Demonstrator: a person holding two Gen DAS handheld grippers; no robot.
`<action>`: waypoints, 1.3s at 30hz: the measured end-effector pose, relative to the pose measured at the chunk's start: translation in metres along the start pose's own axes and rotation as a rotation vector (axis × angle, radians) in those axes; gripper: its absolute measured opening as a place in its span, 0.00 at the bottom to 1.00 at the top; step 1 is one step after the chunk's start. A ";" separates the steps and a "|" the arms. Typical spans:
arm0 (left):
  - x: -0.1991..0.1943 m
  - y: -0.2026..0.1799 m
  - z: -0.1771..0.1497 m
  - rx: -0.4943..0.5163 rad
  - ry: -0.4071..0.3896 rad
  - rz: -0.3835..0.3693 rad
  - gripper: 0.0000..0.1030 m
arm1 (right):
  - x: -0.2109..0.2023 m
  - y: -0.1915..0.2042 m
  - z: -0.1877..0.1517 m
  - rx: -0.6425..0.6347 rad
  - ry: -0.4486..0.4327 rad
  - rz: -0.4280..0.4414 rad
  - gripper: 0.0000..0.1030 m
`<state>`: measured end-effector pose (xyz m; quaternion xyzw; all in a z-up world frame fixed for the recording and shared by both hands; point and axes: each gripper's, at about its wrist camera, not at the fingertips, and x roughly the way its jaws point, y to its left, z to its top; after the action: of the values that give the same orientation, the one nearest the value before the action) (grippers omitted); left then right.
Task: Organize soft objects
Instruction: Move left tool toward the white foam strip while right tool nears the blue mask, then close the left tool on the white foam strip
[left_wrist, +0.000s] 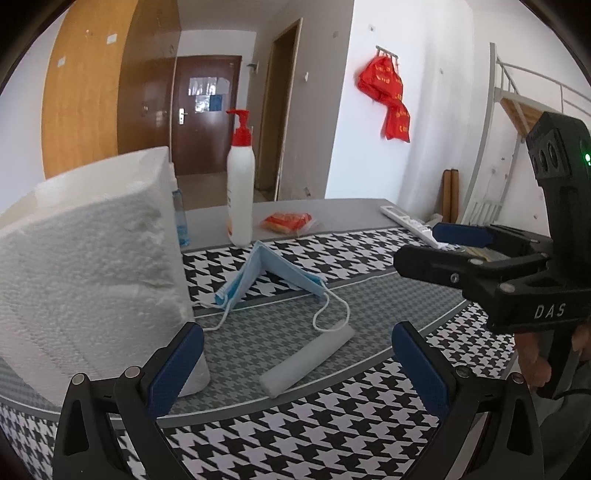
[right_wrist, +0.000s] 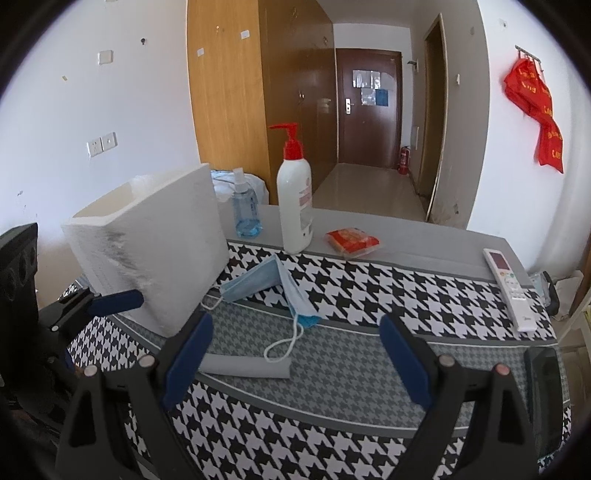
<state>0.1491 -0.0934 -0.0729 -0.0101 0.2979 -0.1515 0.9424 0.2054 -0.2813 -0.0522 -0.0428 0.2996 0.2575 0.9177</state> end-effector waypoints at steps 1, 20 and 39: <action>0.001 -0.001 0.000 0.006 0.006 -0.004 0.99 | 0.001 -0.002 0.000 0.000 0.004 0.001 0.91; 0.057 -0.004 -0.001 0.009 0.183 -0.055 0.97 | 0.018 -0.025 -0.006 0.035 0.037 0.028 0.91; 0.072 -0.002 -0.010 0.066 0.298 0.003 0.63 | 0.026 -0.027 -0.006 0.034 0.061 0.040 0.91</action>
<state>0.1991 -0.1157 -0.1209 0.0439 0.4295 -0.1594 0.8878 0.2335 -0.2944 -0.0743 -0.0291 0.3324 0.2693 0.9034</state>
